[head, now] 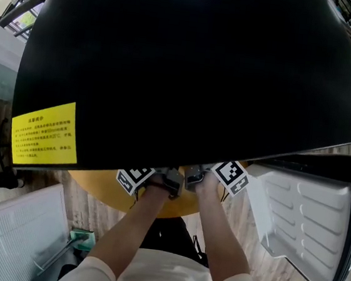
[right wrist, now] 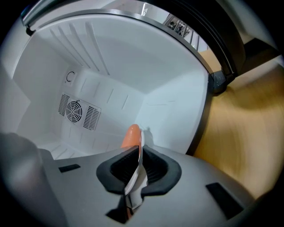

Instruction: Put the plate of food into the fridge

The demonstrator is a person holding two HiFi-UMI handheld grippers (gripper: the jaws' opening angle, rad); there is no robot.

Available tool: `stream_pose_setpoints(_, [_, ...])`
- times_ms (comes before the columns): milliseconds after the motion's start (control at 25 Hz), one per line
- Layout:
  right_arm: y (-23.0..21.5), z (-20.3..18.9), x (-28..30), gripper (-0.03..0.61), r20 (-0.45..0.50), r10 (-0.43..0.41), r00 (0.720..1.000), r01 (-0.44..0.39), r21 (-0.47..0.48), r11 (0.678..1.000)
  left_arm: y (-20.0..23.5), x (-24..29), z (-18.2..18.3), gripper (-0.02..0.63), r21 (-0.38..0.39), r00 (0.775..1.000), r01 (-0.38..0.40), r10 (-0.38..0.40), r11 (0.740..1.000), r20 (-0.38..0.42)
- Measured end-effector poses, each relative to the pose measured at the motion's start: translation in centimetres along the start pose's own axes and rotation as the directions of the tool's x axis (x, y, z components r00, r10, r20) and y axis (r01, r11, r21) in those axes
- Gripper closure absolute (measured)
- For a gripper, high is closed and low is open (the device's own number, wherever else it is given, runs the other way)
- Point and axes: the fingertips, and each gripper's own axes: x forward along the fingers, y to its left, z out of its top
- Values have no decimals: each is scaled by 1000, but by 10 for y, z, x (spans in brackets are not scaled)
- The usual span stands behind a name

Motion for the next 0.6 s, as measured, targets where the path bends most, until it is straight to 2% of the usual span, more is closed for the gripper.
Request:
stream_pose_setpoints(160, [17, 2, 1, 537, 17, 18, 1000, -18, -18, 1000, 0, 1, 0, 580, 9, 1000, -4, 4, 1000, 4])
stream_pose_setpoints(480, [19, 2, 0, 535, 18, 12, 1000, -10, -68, 998, -4, 1, 0, 580, 53, 1000, -20, 21, 998, -8])
stream_pose_setpoints(600, [19, 3, 0, 497, 22, 18, 1000, -16, -87, 996, -4, 0, 0, 578, 65, 1000, -21, 22, 998, -15])
